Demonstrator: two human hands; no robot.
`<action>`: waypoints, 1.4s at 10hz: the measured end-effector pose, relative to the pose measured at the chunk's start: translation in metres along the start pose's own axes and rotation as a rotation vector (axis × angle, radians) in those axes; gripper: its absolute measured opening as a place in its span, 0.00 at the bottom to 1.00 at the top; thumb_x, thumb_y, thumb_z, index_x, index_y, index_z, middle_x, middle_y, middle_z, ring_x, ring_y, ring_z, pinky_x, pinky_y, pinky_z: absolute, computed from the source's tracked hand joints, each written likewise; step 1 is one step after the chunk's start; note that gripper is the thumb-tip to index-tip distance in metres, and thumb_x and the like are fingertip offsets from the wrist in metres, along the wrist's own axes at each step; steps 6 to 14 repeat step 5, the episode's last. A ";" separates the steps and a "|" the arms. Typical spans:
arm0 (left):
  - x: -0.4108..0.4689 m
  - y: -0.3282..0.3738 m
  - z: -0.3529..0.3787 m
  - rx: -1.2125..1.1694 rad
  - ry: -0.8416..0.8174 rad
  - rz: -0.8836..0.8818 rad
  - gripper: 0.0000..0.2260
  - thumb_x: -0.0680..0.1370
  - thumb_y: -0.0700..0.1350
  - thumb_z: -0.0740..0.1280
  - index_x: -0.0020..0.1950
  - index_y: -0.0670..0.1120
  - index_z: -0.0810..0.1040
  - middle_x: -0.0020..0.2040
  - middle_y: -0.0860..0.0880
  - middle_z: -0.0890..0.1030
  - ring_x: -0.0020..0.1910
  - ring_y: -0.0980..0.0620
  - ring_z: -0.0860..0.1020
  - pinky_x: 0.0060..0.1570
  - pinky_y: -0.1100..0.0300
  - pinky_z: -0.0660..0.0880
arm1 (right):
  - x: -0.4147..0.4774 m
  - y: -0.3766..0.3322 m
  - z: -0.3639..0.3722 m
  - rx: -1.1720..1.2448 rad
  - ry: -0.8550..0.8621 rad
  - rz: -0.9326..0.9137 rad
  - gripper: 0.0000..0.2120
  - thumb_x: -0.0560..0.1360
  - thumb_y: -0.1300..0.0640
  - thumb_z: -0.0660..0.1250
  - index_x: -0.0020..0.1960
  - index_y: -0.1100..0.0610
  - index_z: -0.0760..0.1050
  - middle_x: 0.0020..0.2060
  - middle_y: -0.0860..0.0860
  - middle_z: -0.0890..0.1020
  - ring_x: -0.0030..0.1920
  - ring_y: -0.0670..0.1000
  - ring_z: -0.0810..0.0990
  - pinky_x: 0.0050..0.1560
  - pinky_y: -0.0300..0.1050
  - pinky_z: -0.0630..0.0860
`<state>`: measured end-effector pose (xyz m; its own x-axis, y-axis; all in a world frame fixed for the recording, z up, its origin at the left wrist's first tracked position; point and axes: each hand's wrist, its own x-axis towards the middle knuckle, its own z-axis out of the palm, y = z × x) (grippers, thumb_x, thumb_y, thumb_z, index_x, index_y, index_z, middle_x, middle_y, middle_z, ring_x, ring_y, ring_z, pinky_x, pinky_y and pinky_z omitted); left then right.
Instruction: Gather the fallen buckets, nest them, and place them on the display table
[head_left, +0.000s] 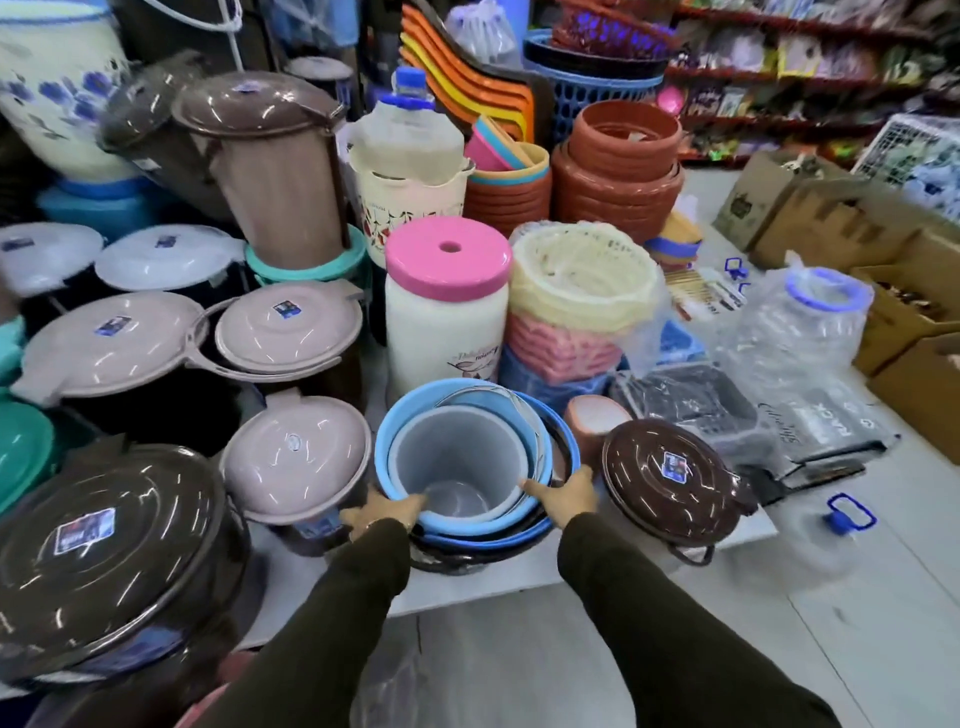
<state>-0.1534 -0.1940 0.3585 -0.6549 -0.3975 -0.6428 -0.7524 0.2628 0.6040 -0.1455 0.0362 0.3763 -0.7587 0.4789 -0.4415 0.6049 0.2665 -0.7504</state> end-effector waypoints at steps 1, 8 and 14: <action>-0.004 0.006 0.002 0.109 0.064 0.059 0.44 0.66 0.54 0.78 0.78 0.47 0.61 0.73 0.36 0.61 0.72 0.35 0.64 0.73 0.45 0.65 | 0.002 -0.002 -0.009 -0.080 0.007 -0.005 0.48 0.65 0.50 0.82 0.75 0.66 0.60 0.72 0.64 0.70 0.71 0.62 0.71 0.71 0.53 0.68; -0.088 0.172 0.001 0.327 0.355 0.983 0.24 0.76 0.51 0.66 0.72 0.53 0.70 0.74 0.47 0.67 0.74 0.43 0.65 0.71 0.45 0.60 | 0.007 -0.122 -0.114 -0.255 0.366 -0.571 0.29 0.81 0.45 0.60 0.75 0.61 0.64 0.72 0.62 0.68 0.71 0.63 0.70 0.72 0.58 0.66; -0.088 0.172 0.001 0.327 0.355 0.983 0.24 0.76 0.51 0.66 0.72 0.53 0.70 0.74 0.47 0.67 0.74 0.43 0.65 0.71 0.45 0.60 | 0.007 -0.122 -0.114 -0.255 0.366 -0.571 0.29 0.81 0.45 0.60 0.75 0.61 0.64 0.72 0.62 0.68 0.71 0.63 0.70 0.72 0.58 0.66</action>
